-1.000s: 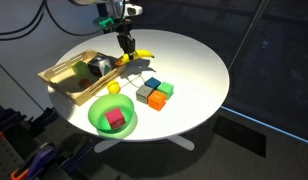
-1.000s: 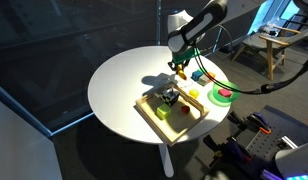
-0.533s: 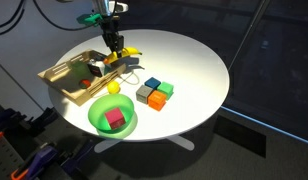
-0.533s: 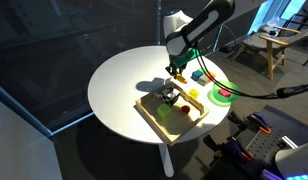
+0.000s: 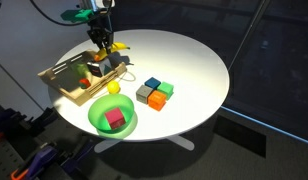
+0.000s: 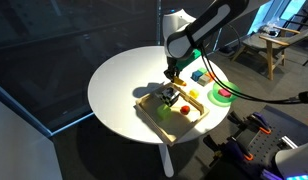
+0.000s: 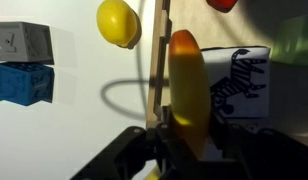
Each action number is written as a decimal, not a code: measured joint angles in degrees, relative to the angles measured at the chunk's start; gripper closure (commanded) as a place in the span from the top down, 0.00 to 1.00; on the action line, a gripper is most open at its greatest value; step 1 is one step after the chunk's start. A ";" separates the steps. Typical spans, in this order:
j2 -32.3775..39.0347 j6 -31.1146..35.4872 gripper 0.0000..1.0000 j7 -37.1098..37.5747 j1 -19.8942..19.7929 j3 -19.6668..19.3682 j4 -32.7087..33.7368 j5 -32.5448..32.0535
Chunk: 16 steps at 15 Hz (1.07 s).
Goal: Pick up the banana plush toy and put it on the lime green block
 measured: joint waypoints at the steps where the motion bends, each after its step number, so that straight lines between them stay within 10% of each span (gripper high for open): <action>1: -0.50 1.18 0.14 -0.93 0.00 0.46 -0.89 0.00; 11: -2.34 4.81 0.14 -10.62 -1.34 6.21 -5.99 3.22; 12: -2.42 4.78 0.39 -11.33 -1.52 6.53 -6.12 3.67; 16: -2.50 4.75 0.39 -12.23 -2.01 6.96 -6.34 4.07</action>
